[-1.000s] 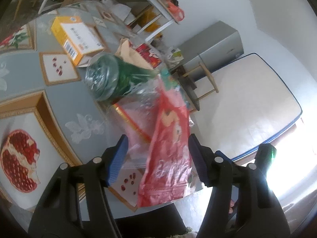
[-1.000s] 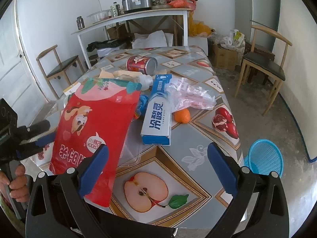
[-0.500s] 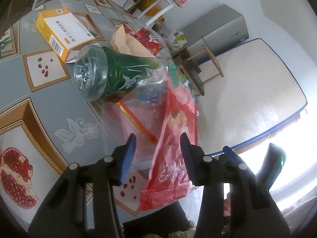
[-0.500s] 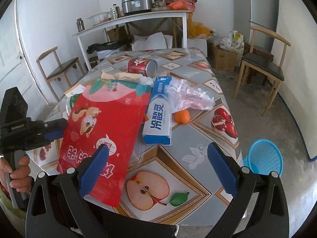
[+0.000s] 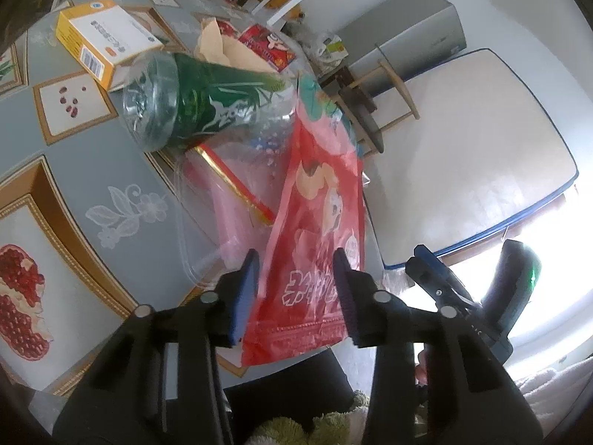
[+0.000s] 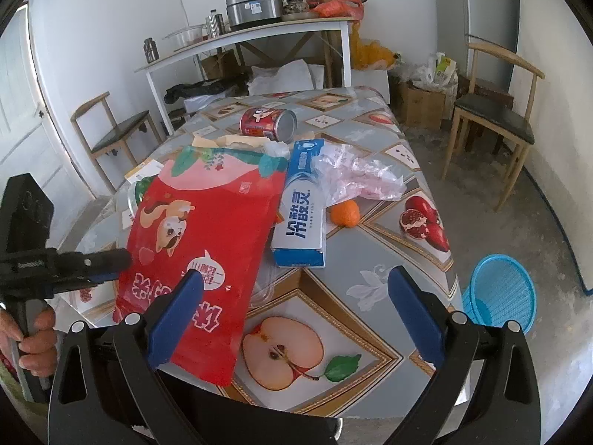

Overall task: Collect trash
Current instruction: 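Move the left tool to the red snack bag and close on it, then lift the red snack bag with the left tool while the right tool grasps the clear plastic bag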

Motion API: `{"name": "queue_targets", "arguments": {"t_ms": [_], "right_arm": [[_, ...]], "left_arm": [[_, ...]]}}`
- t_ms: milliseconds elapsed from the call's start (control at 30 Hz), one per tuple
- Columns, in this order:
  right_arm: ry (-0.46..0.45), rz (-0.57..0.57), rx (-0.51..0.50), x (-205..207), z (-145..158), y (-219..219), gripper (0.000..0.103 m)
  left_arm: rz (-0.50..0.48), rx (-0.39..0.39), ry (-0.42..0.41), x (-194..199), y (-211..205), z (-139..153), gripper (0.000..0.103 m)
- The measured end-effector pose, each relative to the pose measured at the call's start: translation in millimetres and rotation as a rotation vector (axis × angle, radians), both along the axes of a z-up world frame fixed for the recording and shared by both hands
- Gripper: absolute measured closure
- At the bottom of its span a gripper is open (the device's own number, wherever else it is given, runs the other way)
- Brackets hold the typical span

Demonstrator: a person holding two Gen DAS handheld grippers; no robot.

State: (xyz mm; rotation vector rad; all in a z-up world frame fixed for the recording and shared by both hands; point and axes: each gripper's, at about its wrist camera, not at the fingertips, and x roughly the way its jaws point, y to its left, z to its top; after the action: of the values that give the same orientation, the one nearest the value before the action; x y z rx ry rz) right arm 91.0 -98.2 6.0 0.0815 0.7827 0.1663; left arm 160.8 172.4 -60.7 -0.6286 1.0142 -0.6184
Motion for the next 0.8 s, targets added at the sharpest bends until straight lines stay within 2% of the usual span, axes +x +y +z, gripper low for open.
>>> {"name": "queue_targets", "arguments": {"t_ms": [333,467,633,800], "right_arm": [[0.005,-0.002,0.016,-3,-2,1,0.006],[0.005,-0.003,0.020,-4,-2,0,0.006],[0.008,-0.004,0.023,-4,-3,-1,0.006],[0.028,-0.012,0.049,-1,-15,-4,0.006]], "left_arm": [[-0.025,0.024,0.018,3,-6,-7,0.093],[-0.034,0.020,0.008,0,-9,-7,0.094],[-0.056,-0.025,0.005,-4,-13,-6,0.094],[-0.074,-0.043,0.013,-4,-23,-5,0.093]]}}
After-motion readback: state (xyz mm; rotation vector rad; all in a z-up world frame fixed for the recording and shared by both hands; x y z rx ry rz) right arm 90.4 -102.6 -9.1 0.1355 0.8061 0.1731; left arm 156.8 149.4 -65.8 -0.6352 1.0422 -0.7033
